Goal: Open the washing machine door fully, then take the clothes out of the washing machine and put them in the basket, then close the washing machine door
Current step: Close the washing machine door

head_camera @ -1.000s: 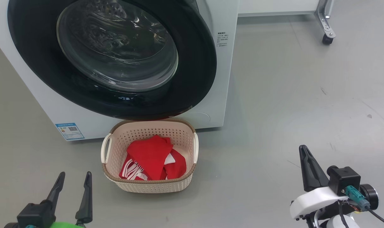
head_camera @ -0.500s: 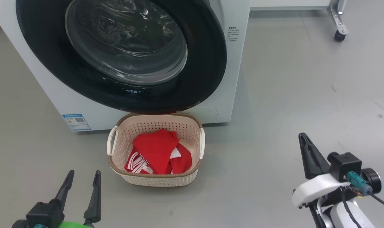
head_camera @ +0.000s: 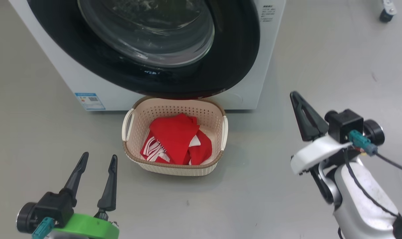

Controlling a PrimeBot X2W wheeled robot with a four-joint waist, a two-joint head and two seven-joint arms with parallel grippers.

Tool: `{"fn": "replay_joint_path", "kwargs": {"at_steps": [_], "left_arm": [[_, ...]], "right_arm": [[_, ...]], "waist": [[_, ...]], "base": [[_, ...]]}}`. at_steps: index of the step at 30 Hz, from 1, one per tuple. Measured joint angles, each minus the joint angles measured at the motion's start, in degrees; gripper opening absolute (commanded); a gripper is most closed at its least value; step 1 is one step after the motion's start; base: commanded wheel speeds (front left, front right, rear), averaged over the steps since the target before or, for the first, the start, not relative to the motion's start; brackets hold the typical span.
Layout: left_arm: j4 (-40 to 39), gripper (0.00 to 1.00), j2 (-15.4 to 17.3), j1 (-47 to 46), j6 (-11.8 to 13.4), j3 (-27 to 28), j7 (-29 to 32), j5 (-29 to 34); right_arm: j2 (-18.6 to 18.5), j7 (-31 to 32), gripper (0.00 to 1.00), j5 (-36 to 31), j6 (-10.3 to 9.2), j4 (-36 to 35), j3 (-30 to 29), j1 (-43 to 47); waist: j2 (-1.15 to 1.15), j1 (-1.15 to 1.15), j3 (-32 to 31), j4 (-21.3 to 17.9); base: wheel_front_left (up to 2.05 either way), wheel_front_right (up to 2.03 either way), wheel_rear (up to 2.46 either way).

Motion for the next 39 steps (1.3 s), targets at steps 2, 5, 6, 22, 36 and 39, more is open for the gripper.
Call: {"fn": "replay_joint_path", "kwargs": {"at_steps": [2,5,6,22,36,39], "left_arm": [[-0.36,1.00,-0.04,-0.81,-0.07,-0.46,-0.11,0.14],[-0.63,1.00,-0.34,-2.10,-0.24,-1.15,-0.12,0.53],[-0.65,1.00,-0.52,-2.52,-0.54,-1.24,-0.18,0.53],[-0.08,1.00,-2.15,-6.87,-1.11,-1.88,-1.71,0.54],[1.72,1.00,-3.03,-9.65,-1.60,-1.98,-2.74,0.59],[2.31,1.00,-3.05,-10.16,-1.60,-1.83,-3.11,0.69]], "right_arm": [[0.01,0.64,0.00,-0.32,0.33,0.56,0.24,-2.45],[0.00,1.36,0.00,-0.59,1.19,1.54,0.47,-6.16],[0.01,1.44,0.00,-0.73,1.49,2.00,0.52,-7.42],[0.55,3.97,0.00,0.08,5.13,10.24,1.02,-23.30],[0.04,4.35,0.00,1.72,6.03,18.66,-0.12,-32.35],[0.05,4.05,0.00,2.25,6.06,20.28,-0.19,-34.08]], "waist": [[0.00,0.00,0.94,0.74],[0.00,0.00,2.35,2.02],[0.00,0.00,2.81,2.50],[0.00,0.00,10.16,9.37],[0.00,0.01,14.93,13.07],[0.00,0.01,15.51,13.29]], "base": [[0.00,0.00,0.00],[0.00,0.00,0.00],[0.00,0.00,0.00],[0.00,0.00,0.00],[0.00,0.00,0.00],[0.00,0.00,0.00]]}}
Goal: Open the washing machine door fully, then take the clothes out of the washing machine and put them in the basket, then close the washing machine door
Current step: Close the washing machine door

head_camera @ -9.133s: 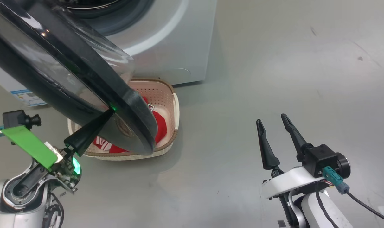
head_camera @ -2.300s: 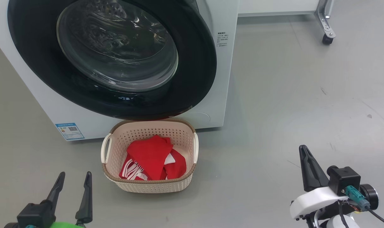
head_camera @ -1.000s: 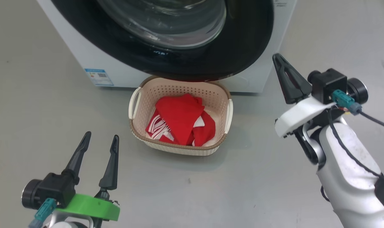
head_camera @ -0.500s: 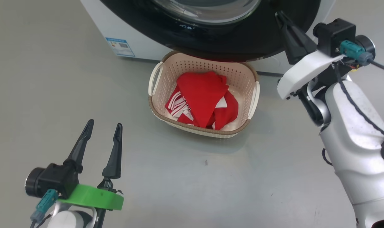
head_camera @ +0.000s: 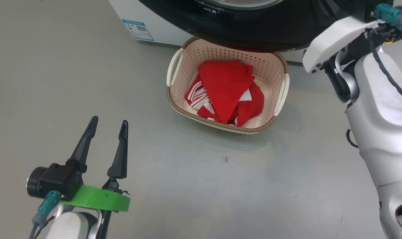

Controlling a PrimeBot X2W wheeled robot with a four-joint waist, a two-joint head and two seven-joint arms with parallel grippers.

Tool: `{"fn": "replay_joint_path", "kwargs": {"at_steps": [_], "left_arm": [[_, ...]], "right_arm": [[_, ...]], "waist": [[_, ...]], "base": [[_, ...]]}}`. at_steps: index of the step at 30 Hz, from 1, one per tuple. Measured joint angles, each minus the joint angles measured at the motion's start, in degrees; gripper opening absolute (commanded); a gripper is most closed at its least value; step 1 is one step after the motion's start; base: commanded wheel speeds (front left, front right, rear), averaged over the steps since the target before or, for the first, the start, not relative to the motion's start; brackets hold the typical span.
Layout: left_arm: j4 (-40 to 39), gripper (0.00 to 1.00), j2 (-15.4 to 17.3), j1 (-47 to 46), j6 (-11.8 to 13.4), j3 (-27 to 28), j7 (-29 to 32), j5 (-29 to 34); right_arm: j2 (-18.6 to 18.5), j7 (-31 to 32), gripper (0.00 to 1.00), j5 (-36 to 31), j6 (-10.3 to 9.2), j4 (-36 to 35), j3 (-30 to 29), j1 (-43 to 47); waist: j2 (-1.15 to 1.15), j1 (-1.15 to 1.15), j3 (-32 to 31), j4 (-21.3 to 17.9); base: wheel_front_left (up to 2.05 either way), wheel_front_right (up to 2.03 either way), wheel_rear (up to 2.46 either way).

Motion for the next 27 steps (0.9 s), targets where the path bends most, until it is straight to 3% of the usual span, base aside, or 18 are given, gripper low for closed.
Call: {"fn": "replay_joint_path", "kwargs": {"at_steps": [27], "left_arm": [[2.42,1.00,-0.93,-2.13,-0.02,-0.14,-0.60,0.31]], "right_arm": [[-0.37,-2.03,0.00,1.05,0.94,11.57,-1.55,-11.48]], "waist": [[0.00,0.00,1.06,0.82]], "base": [[0.00,0.00,0.00]]}}
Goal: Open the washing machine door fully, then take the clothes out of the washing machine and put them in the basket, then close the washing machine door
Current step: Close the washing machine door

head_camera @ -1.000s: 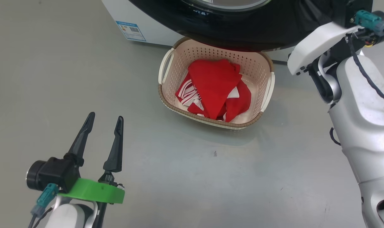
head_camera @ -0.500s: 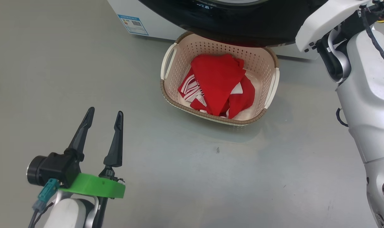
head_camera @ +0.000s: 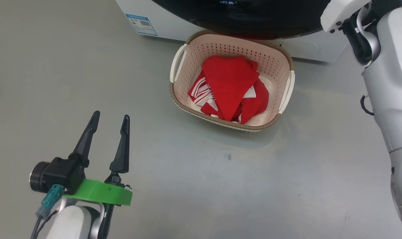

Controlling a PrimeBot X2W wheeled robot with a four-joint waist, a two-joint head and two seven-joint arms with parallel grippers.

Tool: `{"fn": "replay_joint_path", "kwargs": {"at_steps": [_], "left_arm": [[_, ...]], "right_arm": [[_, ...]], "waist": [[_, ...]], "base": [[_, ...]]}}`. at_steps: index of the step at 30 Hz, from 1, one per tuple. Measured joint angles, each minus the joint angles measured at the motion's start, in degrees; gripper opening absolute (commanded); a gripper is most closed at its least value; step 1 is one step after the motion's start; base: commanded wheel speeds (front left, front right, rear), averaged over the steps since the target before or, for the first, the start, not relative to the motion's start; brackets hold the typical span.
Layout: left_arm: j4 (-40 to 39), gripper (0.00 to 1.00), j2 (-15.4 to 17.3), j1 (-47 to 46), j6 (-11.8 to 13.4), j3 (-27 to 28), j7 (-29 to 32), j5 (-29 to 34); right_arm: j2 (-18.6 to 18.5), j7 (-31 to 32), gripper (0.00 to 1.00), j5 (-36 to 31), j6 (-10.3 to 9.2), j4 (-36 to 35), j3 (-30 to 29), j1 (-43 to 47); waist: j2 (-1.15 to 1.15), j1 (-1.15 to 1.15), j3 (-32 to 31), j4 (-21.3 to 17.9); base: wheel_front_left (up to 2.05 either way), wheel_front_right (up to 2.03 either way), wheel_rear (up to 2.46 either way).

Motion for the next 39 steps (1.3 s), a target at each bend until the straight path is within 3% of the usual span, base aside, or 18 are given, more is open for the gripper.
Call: {"fn": "replay_joint_path", "kwargs": {"at_steps": [11,20,39], "left_arm": [[0.90,1.00,-0.31,-0.47,-0.49,-0.56,-0.47,0.02],[1.62,1.00,-0.86,-0.62,-0.51,-0.70,-0.49,0.02],[3.36,1.00,-0.89,-0.80,-0.91,-0.59,-1.00,0.59]], "right_arm": [[-2.38,0.58,0.00,-0.20,-0.68,4.91,-0.86,-5.80],[-2.75,-0.25,0.00,-0.29,-3.00,7.71,-1.85,-7.89],[-1.41,-3.26,0.00,-0.30,-2.49,12.57,-0.54,-8.66]], "waist": [[0.00,0.00,0.24,0.77],[0.00,-0.01,0.29,1.54],[0.00,-0.01,-0.82,0.42]], "base": [[0.00,0.00,0.00],[0.00,0.00,0.00],[0.00,0.00,0.00]]}}
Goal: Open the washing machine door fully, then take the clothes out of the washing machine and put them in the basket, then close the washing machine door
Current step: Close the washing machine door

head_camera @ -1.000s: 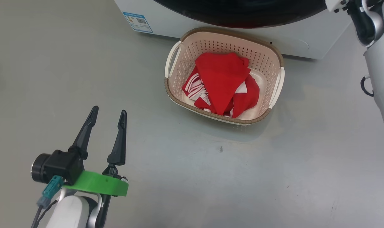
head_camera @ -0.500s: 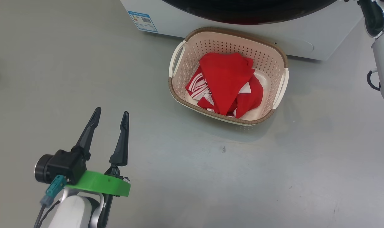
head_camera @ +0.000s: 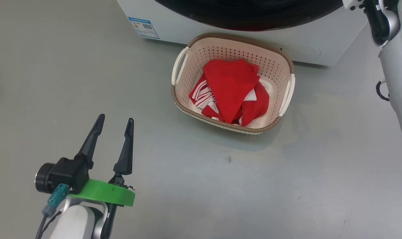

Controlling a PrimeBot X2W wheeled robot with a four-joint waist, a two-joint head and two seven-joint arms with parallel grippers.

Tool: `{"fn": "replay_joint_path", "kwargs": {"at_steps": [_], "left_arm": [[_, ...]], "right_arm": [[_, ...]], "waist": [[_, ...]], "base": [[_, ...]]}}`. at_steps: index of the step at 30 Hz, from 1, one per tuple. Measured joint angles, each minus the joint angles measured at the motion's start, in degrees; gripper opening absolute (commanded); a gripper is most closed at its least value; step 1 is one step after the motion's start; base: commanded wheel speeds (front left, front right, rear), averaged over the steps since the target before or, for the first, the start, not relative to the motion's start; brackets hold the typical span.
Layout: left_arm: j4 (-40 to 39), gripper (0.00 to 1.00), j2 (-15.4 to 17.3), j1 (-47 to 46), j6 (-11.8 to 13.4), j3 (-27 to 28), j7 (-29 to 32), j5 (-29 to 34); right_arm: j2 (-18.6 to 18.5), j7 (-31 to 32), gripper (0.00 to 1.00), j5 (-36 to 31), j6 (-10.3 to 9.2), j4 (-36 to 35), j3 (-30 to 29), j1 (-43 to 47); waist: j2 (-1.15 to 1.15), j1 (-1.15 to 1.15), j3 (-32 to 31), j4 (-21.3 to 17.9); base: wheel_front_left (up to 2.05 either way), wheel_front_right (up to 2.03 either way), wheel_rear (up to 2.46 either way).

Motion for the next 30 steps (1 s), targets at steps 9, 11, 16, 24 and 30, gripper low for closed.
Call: {"fn": "replay_joint_path", "kwargs": {"at_steps": [9,11,16,24,30], "left_arm": [[0.32,1.00,0.10,0.01,0.00,1.16,-0.01,0.00],[0.45,1.00,0.12,0.01,0.00,1.22,-0.01,0.12],[0.52,1.00,0.37,0.07,0.00,1.67,-0.01,0.99],[0.07,1.00,0.80,0.21,0.00,1.72,-0.01,1.04],[-0.12,1.00,1.14,1.10,0.00,1.76,-0.02,1.19]], "right_arm": [[1.33,-3.26,0.00,0.15,0.98,0.63,0.69,3.78],[1.69,-4.45,0.00,0.32,1.01,0.60,0.54,5.36],[2.88,-6.55,0.00,1.57,1.46,0.07,0.35,9.43],[2.76,-7.76,0.41,1.89,1.52,-2.79,-0.23,17.75],[3.56,-7.77,1.00,2.22,1.37,-4.88,-1.38,24.01]], "waist": [[0.00,0.00,-1.14,-1.47],[0.00,0.00,-1.56,-1.84],[0.00,0.00,-2.84,-2.91],[0.00,0.00,-5.56,-5.17],[0.00,0.00,-7.40,-6.58]], "base": [[0.00,0.00,0.00],[0.00,0.00,0.00],[0.00,0.00,0.00],[0.00,0.00,0.00],[0.00,0.00,0.00]]}}
